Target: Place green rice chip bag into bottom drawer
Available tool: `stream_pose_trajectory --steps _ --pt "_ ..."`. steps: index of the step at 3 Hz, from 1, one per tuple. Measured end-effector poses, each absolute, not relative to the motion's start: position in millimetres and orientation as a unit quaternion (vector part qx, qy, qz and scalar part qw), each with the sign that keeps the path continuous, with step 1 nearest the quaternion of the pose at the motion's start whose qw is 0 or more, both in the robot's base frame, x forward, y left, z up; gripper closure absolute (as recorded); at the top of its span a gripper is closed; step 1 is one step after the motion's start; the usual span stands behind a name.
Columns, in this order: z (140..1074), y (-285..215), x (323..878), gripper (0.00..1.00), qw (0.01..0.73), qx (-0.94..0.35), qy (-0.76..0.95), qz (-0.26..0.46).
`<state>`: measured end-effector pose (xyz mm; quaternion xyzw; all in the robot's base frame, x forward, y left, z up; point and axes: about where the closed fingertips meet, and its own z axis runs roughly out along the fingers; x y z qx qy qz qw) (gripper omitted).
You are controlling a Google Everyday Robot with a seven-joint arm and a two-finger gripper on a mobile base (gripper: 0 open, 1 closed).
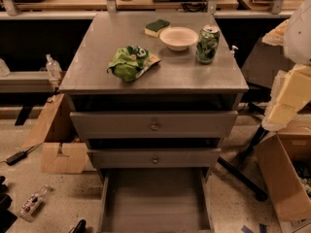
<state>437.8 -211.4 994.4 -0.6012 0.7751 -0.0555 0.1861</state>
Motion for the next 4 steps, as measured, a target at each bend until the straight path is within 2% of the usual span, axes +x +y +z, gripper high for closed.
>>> stream_pose_trajectory --steps 1,2,4 --pt "994 -211 438 0.00 0.186 -0.601 0.775 -0.056" --pt "994 -197 467 0.00 0.222 -0.598 0.770 -0.036" --pt "1029 -136 576 0.00 0.367 -0.561 0.742 0.015"
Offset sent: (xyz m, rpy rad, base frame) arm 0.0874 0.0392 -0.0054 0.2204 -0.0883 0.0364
